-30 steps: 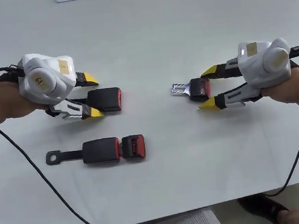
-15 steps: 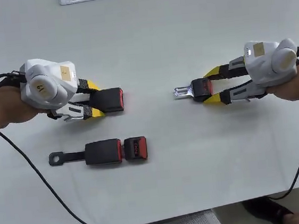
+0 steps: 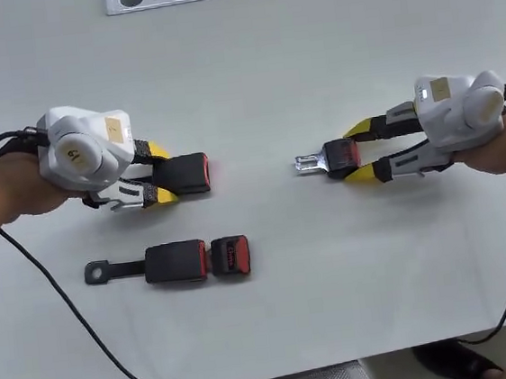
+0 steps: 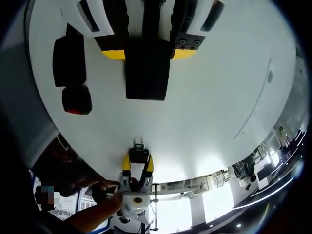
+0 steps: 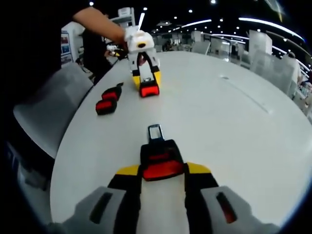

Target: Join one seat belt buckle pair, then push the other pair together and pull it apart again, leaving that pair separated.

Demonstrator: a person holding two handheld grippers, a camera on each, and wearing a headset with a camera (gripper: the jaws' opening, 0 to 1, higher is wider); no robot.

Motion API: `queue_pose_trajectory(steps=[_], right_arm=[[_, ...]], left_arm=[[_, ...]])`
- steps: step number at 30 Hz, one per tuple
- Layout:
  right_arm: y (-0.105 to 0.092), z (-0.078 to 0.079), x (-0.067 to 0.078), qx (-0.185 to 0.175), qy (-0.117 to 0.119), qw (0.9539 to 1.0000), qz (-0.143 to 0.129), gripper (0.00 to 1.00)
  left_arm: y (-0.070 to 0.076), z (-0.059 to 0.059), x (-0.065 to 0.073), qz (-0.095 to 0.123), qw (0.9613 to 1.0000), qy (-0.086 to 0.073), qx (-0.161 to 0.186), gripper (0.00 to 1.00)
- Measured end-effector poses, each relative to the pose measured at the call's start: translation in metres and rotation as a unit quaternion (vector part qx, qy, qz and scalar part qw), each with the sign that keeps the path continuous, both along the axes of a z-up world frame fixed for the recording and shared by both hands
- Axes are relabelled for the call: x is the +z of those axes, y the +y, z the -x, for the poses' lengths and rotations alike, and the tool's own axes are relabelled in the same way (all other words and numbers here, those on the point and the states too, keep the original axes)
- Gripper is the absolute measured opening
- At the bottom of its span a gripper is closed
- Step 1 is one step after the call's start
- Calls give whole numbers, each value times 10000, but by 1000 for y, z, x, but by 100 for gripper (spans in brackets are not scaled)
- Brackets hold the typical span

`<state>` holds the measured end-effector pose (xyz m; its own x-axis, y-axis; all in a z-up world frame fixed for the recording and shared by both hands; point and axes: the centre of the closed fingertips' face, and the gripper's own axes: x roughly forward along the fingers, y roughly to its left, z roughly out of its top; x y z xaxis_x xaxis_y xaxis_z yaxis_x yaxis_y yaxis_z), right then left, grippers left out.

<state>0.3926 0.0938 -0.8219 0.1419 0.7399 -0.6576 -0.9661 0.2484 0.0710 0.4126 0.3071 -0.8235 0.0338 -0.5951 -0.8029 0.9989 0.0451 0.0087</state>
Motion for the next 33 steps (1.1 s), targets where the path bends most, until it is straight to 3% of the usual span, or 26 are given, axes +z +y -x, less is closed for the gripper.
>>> queue_pose_trajectory(steps=[10, 33], right_arm=[[22, 1, 1, -196, -42, 9993, -308, 34], [92, -8, 1, -199, -94, 9986, -487, 34]], left_arm=[[1, 0, -1, -108, 9999, 95, 5, 34], [0, 0, -1, -255, 9996, 73, -14, 34]])
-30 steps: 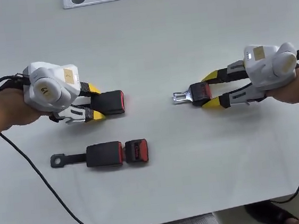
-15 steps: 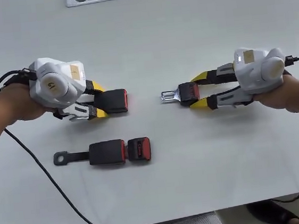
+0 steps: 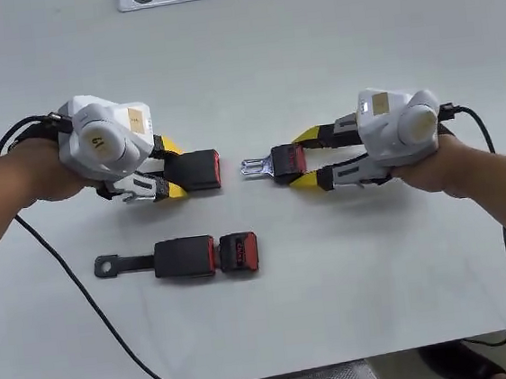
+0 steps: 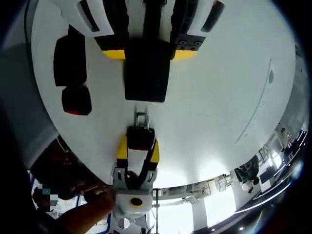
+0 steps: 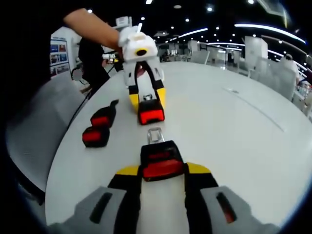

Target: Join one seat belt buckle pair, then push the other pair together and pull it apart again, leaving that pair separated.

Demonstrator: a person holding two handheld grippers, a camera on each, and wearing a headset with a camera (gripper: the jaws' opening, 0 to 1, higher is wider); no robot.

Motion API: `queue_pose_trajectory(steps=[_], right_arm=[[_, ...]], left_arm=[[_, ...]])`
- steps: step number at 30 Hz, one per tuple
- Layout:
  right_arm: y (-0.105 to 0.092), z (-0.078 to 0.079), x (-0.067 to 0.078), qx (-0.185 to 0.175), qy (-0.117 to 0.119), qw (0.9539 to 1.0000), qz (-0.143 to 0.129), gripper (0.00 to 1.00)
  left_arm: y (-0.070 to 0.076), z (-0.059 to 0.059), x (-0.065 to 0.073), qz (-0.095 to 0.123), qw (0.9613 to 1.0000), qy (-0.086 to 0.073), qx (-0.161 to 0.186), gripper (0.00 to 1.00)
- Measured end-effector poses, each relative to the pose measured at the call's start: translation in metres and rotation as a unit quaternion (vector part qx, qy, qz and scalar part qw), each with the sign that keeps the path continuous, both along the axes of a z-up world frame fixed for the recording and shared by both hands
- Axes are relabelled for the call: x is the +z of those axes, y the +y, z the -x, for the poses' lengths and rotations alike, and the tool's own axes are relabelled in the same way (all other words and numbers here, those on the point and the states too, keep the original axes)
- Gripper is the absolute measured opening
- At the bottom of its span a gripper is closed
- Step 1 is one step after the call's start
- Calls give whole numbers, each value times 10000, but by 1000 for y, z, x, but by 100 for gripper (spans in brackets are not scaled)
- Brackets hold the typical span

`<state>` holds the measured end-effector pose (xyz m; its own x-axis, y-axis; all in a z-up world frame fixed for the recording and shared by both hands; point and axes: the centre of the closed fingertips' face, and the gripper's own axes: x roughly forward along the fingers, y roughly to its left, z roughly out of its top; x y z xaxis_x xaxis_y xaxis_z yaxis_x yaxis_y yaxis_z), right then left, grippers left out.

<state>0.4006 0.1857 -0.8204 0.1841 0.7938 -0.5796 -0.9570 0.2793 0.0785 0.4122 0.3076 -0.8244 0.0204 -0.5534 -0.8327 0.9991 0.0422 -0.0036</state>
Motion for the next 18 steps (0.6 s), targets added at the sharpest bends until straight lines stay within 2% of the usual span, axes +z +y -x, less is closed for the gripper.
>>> queue_pose_trajectory(steps=[7, 18], right_arm=[[23, -6, -1, -44, 11, 10000, 24, 34], [46, -15, -4, 8, -21, 9998, 209, 34]], left_arm=[[-1, 0, 0, -23, 10000, -24, -22, 34], [-1, 1, 0, -75, 9999, -54, -91, 34]])
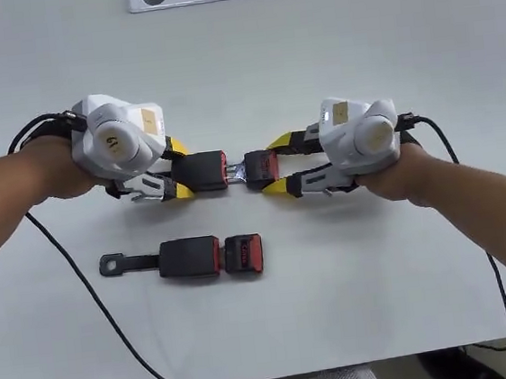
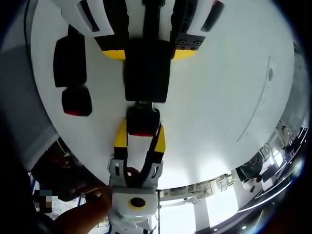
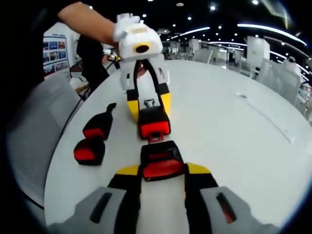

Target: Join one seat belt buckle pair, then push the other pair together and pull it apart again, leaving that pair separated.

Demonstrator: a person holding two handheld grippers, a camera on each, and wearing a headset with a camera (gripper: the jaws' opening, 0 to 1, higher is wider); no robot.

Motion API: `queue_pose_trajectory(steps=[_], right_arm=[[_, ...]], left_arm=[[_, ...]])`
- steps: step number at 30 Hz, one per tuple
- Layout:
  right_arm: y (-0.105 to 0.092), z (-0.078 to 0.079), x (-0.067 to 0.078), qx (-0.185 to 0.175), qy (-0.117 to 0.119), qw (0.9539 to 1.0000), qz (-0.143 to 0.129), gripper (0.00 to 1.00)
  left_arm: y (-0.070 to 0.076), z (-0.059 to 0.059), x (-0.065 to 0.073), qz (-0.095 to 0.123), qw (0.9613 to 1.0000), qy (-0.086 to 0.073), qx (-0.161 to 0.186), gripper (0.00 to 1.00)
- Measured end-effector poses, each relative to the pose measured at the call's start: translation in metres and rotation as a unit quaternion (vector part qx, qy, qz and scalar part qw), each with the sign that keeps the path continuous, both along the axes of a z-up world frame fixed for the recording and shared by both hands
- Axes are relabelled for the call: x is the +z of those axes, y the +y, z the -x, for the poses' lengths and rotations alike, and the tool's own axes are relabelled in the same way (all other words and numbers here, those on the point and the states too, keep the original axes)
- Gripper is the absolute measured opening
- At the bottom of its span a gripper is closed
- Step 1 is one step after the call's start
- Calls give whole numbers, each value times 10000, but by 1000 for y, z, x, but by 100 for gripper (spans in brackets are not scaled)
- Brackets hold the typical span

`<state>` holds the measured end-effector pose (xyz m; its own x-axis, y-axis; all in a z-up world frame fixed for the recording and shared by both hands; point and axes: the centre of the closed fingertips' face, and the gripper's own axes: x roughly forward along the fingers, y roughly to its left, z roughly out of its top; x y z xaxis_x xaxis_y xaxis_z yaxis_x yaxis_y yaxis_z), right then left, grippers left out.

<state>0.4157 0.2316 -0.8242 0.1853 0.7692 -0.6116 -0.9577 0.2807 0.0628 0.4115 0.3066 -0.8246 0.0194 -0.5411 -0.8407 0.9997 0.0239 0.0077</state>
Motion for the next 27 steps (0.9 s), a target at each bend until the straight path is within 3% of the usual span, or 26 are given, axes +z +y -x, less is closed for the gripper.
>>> queue_pose_trajectory(steps=[16, 20, 27], right_arm=[[10, 2, -2, 90, 128, 9993, 332, 33], [20, 0, -3, 21, 132, 9993, 336, 33], [19, -1, -4, -259, 254, 9986, 395, 33]], left_arm=[[-1, 1, -1, -68, 9997, -37, -215, 33], [-1, 1, -2, -106, 9996, -40, -247, 33], [0, 0, -2, -96, 9997, -42, -242, 33]])
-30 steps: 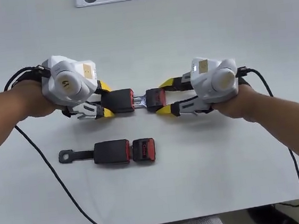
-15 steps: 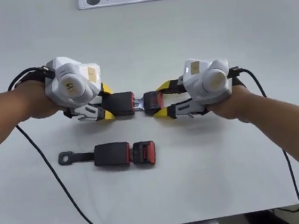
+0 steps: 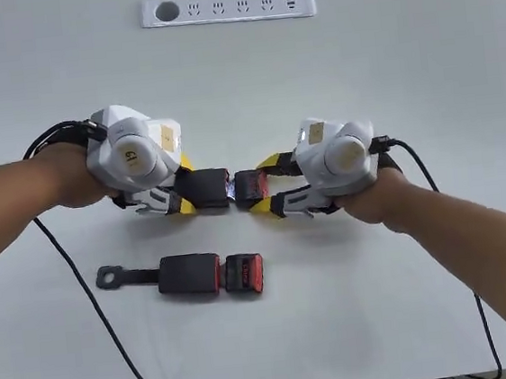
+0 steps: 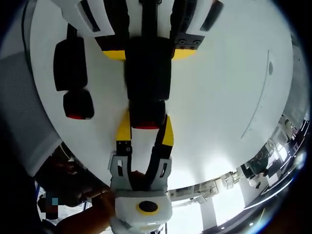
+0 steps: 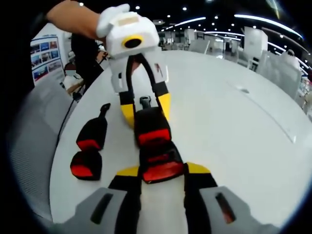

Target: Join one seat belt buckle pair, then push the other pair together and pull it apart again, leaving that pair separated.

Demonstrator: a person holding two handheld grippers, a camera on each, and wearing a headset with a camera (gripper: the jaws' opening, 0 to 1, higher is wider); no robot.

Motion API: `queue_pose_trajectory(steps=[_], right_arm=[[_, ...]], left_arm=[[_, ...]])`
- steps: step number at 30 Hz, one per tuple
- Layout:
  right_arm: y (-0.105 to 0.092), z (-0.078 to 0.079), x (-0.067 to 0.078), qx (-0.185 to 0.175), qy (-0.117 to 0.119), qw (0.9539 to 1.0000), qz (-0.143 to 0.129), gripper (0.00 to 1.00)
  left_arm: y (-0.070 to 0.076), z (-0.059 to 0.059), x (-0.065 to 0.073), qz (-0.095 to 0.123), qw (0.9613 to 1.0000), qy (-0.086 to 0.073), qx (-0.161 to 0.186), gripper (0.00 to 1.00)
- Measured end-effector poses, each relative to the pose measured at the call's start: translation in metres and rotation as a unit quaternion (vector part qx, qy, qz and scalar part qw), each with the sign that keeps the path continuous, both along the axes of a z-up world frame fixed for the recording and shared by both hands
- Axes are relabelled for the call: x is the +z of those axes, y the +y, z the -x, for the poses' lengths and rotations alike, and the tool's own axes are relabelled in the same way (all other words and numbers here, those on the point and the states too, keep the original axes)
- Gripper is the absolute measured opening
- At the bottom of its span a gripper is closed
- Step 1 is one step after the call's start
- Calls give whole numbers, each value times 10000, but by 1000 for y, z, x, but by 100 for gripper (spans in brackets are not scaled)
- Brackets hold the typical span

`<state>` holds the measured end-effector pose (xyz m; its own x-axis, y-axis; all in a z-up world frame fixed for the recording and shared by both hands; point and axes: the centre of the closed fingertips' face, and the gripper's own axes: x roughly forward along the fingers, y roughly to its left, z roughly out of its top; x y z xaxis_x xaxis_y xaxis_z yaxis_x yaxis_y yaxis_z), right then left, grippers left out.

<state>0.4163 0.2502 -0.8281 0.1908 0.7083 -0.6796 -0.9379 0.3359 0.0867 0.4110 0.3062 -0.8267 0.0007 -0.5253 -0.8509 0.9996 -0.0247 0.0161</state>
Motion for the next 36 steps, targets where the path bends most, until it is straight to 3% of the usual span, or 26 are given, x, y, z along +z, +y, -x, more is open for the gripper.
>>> queue_pose_trajectory(steps=[10, 29, 36], right_arm=[[1, -1, -3, -118, -62, 9996, 235, 33], [-2, 1, -4, -114, -124, 9993, 340, 33], [-3, 1, -3, -143, -139, 9992, 338, 34]], left_arm=[[0, 0, 0, -10, 10000, -3, 13, 33], [0, -1, 0, -70, 10000, 11, 52, 33], [1, -1, 0, 16, 9999, 31, 170, 33]])
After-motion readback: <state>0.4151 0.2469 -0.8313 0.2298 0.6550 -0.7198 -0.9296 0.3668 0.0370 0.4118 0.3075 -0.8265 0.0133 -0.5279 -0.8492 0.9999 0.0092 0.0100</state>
